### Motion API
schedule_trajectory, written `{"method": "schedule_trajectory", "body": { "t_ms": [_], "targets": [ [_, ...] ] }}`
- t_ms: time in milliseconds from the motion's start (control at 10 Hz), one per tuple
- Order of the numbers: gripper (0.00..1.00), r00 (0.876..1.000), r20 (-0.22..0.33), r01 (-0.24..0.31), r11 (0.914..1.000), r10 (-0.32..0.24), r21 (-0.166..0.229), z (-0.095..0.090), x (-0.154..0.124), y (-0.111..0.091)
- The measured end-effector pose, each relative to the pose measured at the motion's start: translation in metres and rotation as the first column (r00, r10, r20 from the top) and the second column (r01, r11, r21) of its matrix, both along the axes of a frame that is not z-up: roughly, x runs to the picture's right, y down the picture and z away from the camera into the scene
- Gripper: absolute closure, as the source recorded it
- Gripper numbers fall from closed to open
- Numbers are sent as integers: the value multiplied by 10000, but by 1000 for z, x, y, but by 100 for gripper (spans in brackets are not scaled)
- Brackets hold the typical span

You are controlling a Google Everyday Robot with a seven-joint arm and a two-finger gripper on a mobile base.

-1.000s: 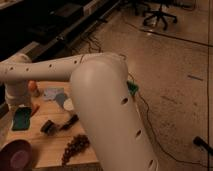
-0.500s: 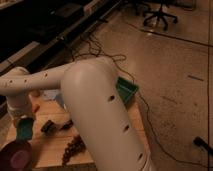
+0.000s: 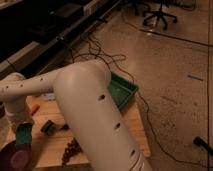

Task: Place sponge in purple bowl

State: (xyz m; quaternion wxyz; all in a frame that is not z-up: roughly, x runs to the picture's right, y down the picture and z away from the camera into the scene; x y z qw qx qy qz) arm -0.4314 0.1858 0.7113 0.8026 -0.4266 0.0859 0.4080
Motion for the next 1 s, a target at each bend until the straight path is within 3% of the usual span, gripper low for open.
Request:
{"method": "schedule_trajectory", "body": {
  "t_ms": [500,1000],
  "targets": [
    [100,9947,624,819,9966,-813,-71,-11,-21,17],
    [100,9838,1005,1524,9879,-1488,-297,-12,-35,41]
  ]
}}
